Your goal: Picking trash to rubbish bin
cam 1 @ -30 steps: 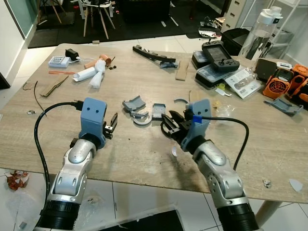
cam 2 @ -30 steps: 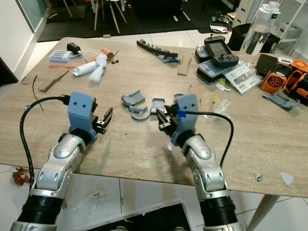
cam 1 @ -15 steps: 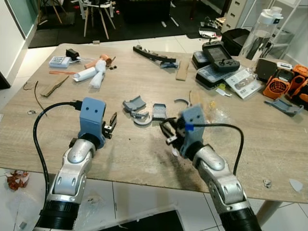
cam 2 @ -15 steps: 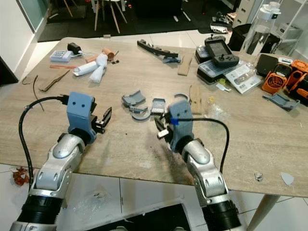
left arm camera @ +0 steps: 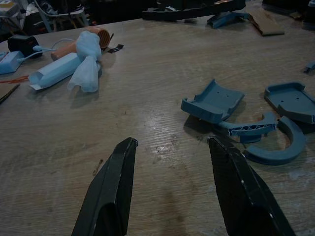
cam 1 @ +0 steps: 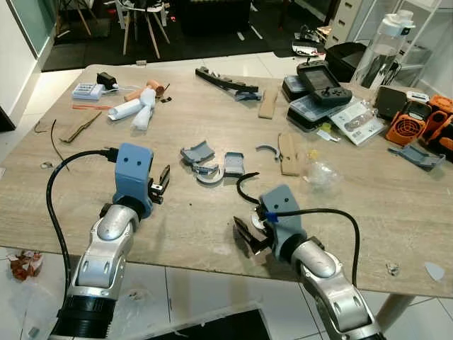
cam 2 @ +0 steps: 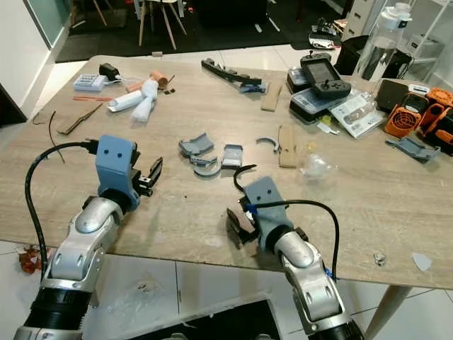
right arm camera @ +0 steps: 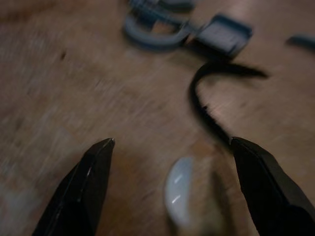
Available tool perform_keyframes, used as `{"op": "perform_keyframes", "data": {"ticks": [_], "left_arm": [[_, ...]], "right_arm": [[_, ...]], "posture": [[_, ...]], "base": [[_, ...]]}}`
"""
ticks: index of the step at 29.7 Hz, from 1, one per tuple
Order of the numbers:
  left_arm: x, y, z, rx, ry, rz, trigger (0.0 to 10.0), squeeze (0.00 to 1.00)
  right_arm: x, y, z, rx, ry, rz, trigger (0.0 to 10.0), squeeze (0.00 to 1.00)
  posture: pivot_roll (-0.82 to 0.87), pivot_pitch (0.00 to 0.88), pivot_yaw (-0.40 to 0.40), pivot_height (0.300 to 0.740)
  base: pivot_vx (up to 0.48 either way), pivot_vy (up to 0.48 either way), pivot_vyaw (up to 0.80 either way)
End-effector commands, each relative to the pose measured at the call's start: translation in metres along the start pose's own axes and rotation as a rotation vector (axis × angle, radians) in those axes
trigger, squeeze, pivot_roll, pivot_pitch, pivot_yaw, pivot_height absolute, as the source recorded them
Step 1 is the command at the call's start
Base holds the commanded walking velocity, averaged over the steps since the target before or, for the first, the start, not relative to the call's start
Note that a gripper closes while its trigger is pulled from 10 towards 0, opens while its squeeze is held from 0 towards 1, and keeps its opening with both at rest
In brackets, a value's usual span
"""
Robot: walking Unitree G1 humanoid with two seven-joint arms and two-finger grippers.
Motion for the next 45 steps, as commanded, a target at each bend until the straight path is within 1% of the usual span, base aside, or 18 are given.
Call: {"op": "perform_keyframes", "data": {"ticks": [1, 2, 6, 12, 13, 14, 15, 16, 17, 18, 21, 22, 24, 27, 30, 31, 32, 45], "left_arm": [[0.002, 0.003, -0.006, 0.015, -0.001, 0.003, 10.0, 0.00], [0.003, 0.004, -0.006, 0.016, -0.001, 0.005, 10.0, 0.00], [0.003, 0.004, -0.006, 0.018, 0.000, 0.006, 10.0, 0.00], [0.001, 0.004, -0.007, 0.018, 0.000, 0.002, 10.0, 0.00], [0.001, 0.004, -0.007, 0.018, -0.001, 0.001, 10.0, 0.00], [0.001, 0.004, -0.007, 0.018, -0.001, 0.001, 10.0, 0.00], [0.001, 0.004, -0.007, 0.017, -0.003, -0.001, 10.0, 0.00], [0.001, 0.004, -0.007, 0.017, -0.003, -0.001, 10.0, 0.00], [0.000, 0.004, -0.006, 0.017, -0.005, -0.003, 10.0, 0.00], [0.000, 0.004, -0.006, 0.017, -0.005, -0.003, 10.0, 0.00], [-0.001, 0.004, -0.006, 0.017, -0.007, -0.007, 10.0, 0.00], [-0.001, 0.004, -0.006, 0.017, -0.007, -0.007, 10.0, 0.00], [-0.002, 0.004, -0.006, 0.017, -0.008, -0.008, 10.0, 0.00], [-0.002, 0.004, -0.006, 0.017, -0.008, -0.008, 10.0, 0.00], [-0.002, 0.004, -0.006, 0.017, -0.007, -0.007, 10.0, 0.00], [-0.002, 0.004, -0.006, 0.017, -0.006, -0.007, 10.0, 0.00], [-0.002, 0.003, -0.006, 0.017, -0.006, -0.008, 10.0, 0.00], [-0.003, 0.003, -0.006, 0.016, -0.009, -0.016, 10.0, 0.00]], "right_arm": [[0.007, 0.002, -0.008, 0.036, 0.007, 0.027, 10.0, 0.66], [0.010, 0.004, -0.016, 0.069, -0.003, 0.038, 10.0, 0.00], [0.010, 0.005, -0.023, 0.097, -0.015, 0.033, 10.0, 0.00], [0.004, 0.005, -0.030, 0.137, -0.034, 0.000, 10.0, 0.00], [0.001, 0.005, -0.031, 0.150, -0.057, -0.019, 10.0, 0.00], [0.001, 0.005, -0.031, 0.150, -0.057, -0.019, 10.0, 0.00], [-0.001, 0.006, -0.033, 0.161, -0.088, -0.038, 10.0, 0.00], [-0.001, 0.006, -0.033, 0.161, -0.088, -0.038, 10.0, 0.00], [-0.002, 0.006, -0.035, 0.176, -0.120, -0.055, 10.0, 0.00], [-0.002, 0.006, -0.035, 0.176, -0.120, -0.055, 10.0, 0.00], [-0.002, 0.009, -0.044, 0.230, -0.194, -0.081, 10.0, 0.00], [-0.002, 0.009, -0.044, 0.230, -0.194, -0.081, 10.0, 0.00], [-0.002, 0.011, -0.051, 0.269, -0.222, -0.092, 10.0, 0.00], [-0.003, 0.012, -0.053, 0.287, -0.223, -0.099, 10.0, 0.00], [-0.007, 0.014, -0.059, 0.319, -0.232, -0.126, 10.0, 0.00], [-0.010, 0.016, -0.062, 0.335, -0.244, -0.141, 4.4, 0.00], [-0.011, 0.017, -0.062, 0.339, -0.247, -0.144, 0.0, 0.00], [-0.011, 0.019, -0.066, 0.385, -0.266, -0.159, 0.0, 0.00]], "posture": [[-0.03, 0.167, 0.025, 0.740], [-0.03, 0.172, 0.023, 0.740], [-0.03, 0.174, 0.023, 0.740], [-0.03, 0.175, 0.023, 0.740], [-0.03, 0.175, 0.023, 0.740], [-0.03, 0.175, 0.023, 0.740], [-0.03, 0.177, 0.025, 0.740], [-0.03, 0.177, 0.025, 0.740], [-0.03, 0.177, 0.025, 0.740], [-0.03, 0.177, 0.025, 0.740], [-0.03, 0.179, 0.025, 0.740], [-0.03, 0.179, 0.025, 0.740], [-0.03, 0.179, 0.025, 0.740], [-0.03, 0.179, 0.024, 0.740], [-0.03, 0.177, 0.023, 0.740], [-0.03, 0.177, 0.023, 0.740], [-0.03, 0.177, 0.023, 0.740], [-0.03, 0.167, 0.025, 0.740]], "base": [[0.000, 0.000, 0.00], [0.000, 0.000, 0.00], [0.000, 0.000, 0.00], [0.000, 0.000, 0.00], [0.000, 0.000, 0.00], [0.000, 0.000, 0.00], [0.000, 0.000, 0.00], [0.000, 0.000, 0.00], [0.000, 0.000, 0.00], [0.000, 0.000, 0.00], [0.000, 0.000, 0.00], [0.000, 0.000, 0.00], [0.000, 0.000, 0.00], [0.000, 0.000, 0.00], [0.000, 0.000, 0.00], [0.000, 0.000, 0.00], [0.000, 0.000, 0.00], [0.000, 0.000, 0.00]]}}
Point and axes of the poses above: a point about 5 cm out from each wrist's last joint towards the gripper, its own y axis pointing back from the gripper into the wrist, its own z axis along the axis of the wrist's last joint, x = y × z, the point moved 6 cm from there along -y, pointing out of the wrist towards the gripper, and after that the axes turned 11 degrees about -y, right-handed, at the moved point
